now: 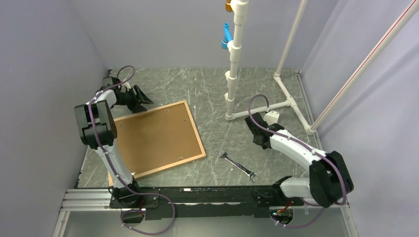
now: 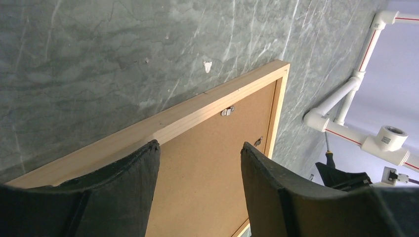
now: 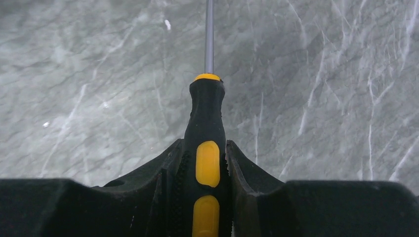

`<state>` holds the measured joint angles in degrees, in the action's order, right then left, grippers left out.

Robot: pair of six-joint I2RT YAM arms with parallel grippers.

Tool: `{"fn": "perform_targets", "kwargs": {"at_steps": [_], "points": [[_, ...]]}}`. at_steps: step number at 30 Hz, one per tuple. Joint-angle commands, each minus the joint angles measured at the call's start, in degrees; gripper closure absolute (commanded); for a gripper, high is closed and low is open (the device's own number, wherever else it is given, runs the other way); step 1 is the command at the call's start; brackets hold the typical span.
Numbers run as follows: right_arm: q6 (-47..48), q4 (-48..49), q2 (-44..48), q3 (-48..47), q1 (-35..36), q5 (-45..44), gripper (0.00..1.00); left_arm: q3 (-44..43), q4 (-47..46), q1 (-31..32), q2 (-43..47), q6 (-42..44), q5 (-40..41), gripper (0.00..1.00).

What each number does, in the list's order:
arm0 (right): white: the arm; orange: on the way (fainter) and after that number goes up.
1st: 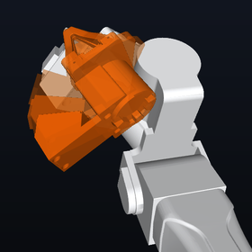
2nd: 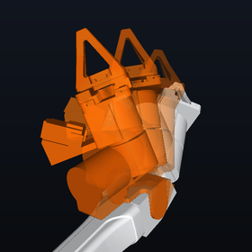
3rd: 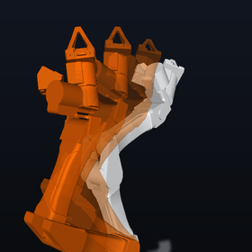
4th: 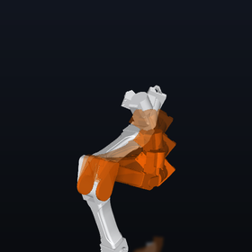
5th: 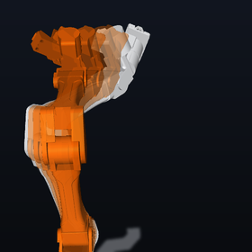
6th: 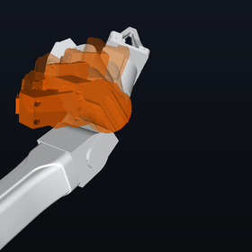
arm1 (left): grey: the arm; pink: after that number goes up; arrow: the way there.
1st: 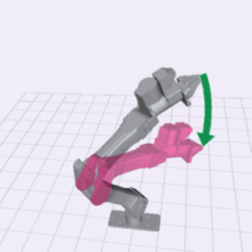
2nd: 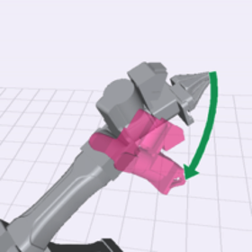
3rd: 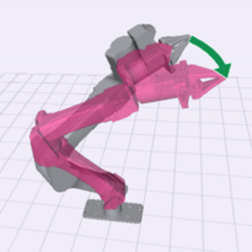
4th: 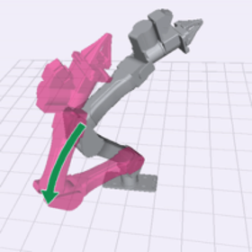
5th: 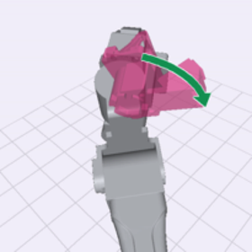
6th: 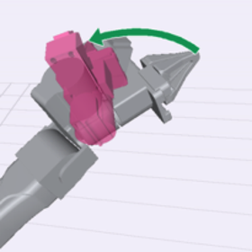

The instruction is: Take the photo out of the frame

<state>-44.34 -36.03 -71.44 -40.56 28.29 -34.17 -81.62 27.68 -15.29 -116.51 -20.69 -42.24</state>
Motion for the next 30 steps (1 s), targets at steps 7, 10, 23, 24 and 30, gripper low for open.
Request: {"fn": "perform_targets", "kwargs": {"at_steps": [7, 10, 23, 24, 30], "points": [[0.6, 2.9, -11.0, -5.0, -1.4, -2.2, 0.74, 1.0, -1.9, 0.2, 4.5, 0.0, -2.4, 0.36], [2.5, 4.3, -10.8, -4.8, -1.5, -0.4, 0.58, 1.0, -1.8, 0.2, 4.5, 0.0, -2.4, 0.35], [14.5, 11.4, -1.2, -3.4, 0.8, 6.1, 0.27, 1.5, -2.6, 0.2, 5.2, -0.3, -3.0, 0.35], [15.9, 12.3, 0.2, -3.4, 1.9, 6.6, 0.27, 1.6, -2.8, 0.3, 5.4, -0.3, -2.9, 0.35], [27.3, 19.0, 0.9, -4.4, 17.8, 6.9, 0.21, 2.6, -3.4, 0.2, 8.6, -0.2, -0.3, 0.35]]}}
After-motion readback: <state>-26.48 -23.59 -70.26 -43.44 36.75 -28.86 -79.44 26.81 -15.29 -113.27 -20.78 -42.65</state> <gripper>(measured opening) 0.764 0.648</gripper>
